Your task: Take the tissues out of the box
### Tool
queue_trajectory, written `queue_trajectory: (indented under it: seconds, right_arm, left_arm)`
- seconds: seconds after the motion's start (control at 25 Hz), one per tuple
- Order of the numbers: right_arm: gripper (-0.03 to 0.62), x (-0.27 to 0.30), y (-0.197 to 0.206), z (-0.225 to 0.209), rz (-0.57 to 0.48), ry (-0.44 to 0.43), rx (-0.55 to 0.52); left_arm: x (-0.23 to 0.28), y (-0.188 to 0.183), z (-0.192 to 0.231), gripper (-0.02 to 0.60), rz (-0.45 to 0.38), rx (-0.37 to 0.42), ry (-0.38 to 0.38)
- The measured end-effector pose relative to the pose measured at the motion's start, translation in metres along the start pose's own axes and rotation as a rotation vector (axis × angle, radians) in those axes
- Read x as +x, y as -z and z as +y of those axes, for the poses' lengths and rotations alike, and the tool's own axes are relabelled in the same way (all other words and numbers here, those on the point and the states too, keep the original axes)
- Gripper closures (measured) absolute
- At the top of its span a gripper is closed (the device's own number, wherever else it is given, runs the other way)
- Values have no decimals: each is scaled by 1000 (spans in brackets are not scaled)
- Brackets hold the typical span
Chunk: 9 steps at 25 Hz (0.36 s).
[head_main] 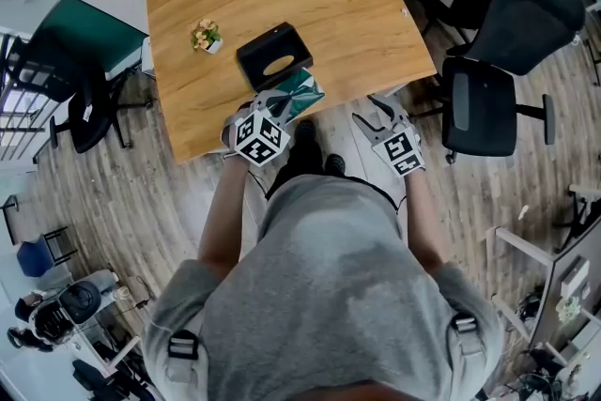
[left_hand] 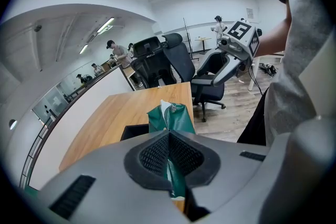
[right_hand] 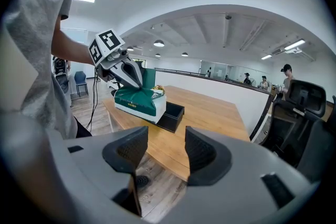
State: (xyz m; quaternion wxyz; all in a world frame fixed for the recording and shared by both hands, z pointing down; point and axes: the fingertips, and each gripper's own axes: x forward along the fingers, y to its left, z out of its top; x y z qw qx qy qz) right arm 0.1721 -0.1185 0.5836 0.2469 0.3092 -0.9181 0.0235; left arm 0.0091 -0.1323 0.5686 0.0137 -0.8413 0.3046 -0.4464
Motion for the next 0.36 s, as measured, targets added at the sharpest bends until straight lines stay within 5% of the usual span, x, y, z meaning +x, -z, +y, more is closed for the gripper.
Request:
queue_trajectory:
  seconds: [0.36]
  right_arm:
    - [370,-3,2,7,-8,0,9]
  left_arm:
    - [-6,2,-5,565,-3,-1,4]
